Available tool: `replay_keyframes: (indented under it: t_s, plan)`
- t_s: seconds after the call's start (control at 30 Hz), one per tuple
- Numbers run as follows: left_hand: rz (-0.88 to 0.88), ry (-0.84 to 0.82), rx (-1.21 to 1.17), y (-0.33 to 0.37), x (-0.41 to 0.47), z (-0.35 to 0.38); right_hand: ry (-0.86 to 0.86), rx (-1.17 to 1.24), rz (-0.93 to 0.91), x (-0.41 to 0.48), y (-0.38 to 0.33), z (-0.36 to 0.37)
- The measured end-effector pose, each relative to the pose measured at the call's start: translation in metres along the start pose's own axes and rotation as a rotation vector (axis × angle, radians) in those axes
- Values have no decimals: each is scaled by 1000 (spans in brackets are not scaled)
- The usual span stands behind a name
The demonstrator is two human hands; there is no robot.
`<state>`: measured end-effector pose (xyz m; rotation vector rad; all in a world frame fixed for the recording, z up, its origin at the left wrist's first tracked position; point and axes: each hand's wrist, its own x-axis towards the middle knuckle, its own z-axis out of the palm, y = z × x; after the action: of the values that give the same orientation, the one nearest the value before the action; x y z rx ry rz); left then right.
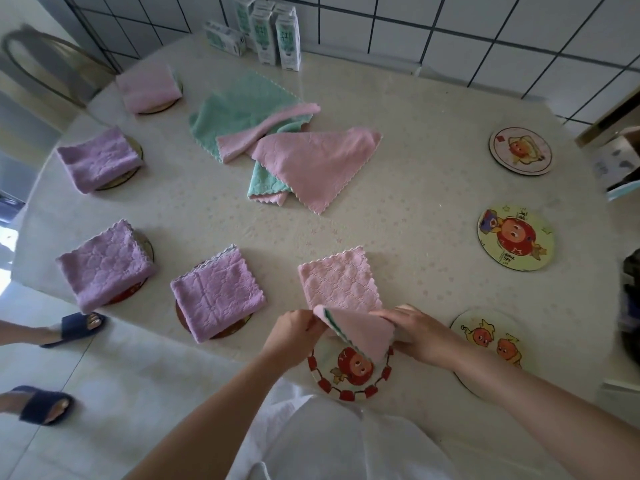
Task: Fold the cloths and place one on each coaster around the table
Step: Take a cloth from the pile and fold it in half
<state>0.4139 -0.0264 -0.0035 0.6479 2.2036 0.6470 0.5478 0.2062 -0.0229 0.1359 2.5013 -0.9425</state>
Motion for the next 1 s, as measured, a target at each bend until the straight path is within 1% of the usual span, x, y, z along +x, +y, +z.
replay_keyframes:
  t_s: [0.1,0.2,0.27,0.33,0.4,0.6,0.7,0.8,0.93,1.0]
  plan:
    - [-153,-37,-231,8,17,-13,150,242,177,22,-8,-10]
    - [-346,-7,-545,18,39,-25,254,355,332,52,-17,-22]
    - [-484,-22,-633,22,50,-32,250,360,440,68,-23,-27]
    - [-577,-46,-665,22,54,-36,224,297,490,78,-24,-27]
    - [-588,-61,-675,20,55,-35,229,279,504,82,-23,-25]
    - [-488,-102,-688,3,54,-26,301,310,494,86,-25,-30]
    - [-465,-102,-676,-4,52,-21,312,246,493,88,-25,-29]
    - [-459,-51,-592,-12,47,-12,316,207,511,88,-24,-23]
    - [-477,95,-492,-8,40,-2,312,356,552,81,-30,-26]
    - [-489,181,-394,-1,35,0,270,353,551,72,-36,-24]
